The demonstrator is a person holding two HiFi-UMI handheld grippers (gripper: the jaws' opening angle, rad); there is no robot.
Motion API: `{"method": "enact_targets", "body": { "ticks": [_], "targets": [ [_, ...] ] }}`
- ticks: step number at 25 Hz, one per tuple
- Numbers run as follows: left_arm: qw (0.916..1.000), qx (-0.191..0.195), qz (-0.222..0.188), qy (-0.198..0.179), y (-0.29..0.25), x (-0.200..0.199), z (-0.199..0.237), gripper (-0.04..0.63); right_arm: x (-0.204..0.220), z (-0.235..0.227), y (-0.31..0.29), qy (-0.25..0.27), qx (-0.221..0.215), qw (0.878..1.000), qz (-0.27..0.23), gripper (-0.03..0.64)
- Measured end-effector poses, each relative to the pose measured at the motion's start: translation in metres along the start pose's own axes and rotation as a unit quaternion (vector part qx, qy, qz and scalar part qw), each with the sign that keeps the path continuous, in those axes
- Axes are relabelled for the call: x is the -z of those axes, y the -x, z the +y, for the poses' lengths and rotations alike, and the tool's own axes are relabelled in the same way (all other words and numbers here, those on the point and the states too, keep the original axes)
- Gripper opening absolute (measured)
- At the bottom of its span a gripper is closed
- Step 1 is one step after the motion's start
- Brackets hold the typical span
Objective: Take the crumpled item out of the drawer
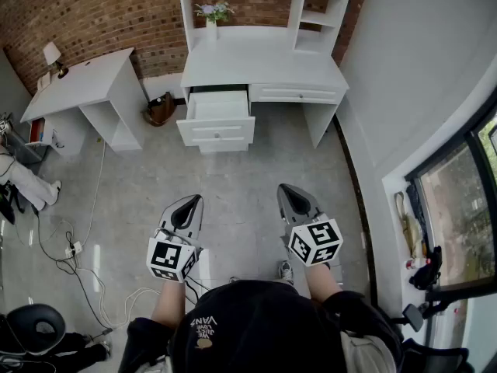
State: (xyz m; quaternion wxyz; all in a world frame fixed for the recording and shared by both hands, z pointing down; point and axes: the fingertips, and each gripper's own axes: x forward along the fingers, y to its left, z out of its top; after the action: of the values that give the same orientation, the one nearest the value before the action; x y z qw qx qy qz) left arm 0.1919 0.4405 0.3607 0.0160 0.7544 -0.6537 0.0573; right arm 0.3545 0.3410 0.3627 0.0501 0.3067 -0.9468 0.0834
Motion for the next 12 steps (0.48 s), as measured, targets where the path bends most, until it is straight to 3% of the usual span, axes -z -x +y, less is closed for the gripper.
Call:
{"method": "enact_targets", "body": {
  "ticks": [7, 12],
  "targets": [
    [1.0000, 0.001, -0.002, 0.005, 0.008, 0.002, 0.012, 0.006, -0.001, 0.011, -0.003, 0.000, 0.007, 1.000, -0.001, -0.002],
    [0.9991, 0.033, -0.020, 0.015, 0.011, 0.000, 0.012, 0.012, -0.007, 0.016, -0.001, -0.012, 0.008, 1.000, -0.026, -0.002]
  ]
}}
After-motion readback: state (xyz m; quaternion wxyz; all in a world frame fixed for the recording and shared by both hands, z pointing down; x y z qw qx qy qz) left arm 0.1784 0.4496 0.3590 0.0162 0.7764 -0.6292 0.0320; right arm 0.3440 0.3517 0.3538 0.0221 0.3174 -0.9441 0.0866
